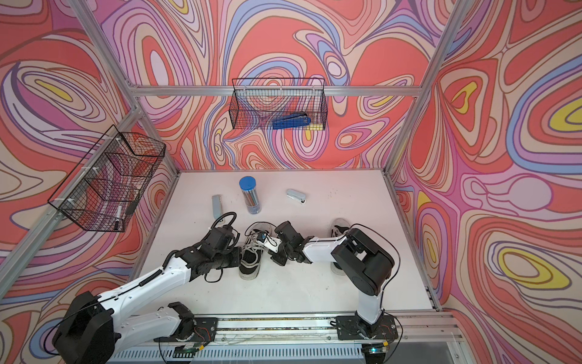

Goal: Remove the insole from the shoe
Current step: Untie the shoelace on the shoe.

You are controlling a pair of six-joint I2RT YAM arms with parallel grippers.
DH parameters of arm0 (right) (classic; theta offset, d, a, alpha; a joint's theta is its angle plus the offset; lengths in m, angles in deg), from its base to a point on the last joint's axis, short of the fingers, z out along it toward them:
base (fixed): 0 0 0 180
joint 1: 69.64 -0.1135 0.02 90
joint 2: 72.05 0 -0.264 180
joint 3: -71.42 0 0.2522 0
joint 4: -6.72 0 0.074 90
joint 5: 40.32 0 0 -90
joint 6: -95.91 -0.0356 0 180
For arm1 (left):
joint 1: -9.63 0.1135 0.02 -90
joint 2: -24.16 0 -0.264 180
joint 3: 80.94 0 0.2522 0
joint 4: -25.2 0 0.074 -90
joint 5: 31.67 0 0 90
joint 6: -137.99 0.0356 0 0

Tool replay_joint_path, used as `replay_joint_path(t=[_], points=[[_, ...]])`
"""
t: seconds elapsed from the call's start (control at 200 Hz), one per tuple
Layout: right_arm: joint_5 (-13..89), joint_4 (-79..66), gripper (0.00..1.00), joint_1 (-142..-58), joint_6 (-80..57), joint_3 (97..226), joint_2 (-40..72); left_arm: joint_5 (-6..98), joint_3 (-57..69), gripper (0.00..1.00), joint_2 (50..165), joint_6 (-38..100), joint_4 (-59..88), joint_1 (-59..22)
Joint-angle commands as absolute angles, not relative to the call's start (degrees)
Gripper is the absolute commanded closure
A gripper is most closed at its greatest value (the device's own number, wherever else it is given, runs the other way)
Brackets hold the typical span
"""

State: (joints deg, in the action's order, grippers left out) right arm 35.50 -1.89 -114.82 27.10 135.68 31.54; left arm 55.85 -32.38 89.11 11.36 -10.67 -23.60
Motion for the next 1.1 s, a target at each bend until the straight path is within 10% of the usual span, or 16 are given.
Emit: replay_joint_path(t=[0.0,1.097], points=[[37.9,-2.7,1.0,-115.2,26.6,134.6,26.0,57.6,-32.7,1.0,88.6,11.9,-12.8,-22.9],[70.0,-15.4,1.0,-109.9,1.6,150.5,1.4,59.1,-31.5,1.0,92.4,10.6,-12.9,-22.8]])
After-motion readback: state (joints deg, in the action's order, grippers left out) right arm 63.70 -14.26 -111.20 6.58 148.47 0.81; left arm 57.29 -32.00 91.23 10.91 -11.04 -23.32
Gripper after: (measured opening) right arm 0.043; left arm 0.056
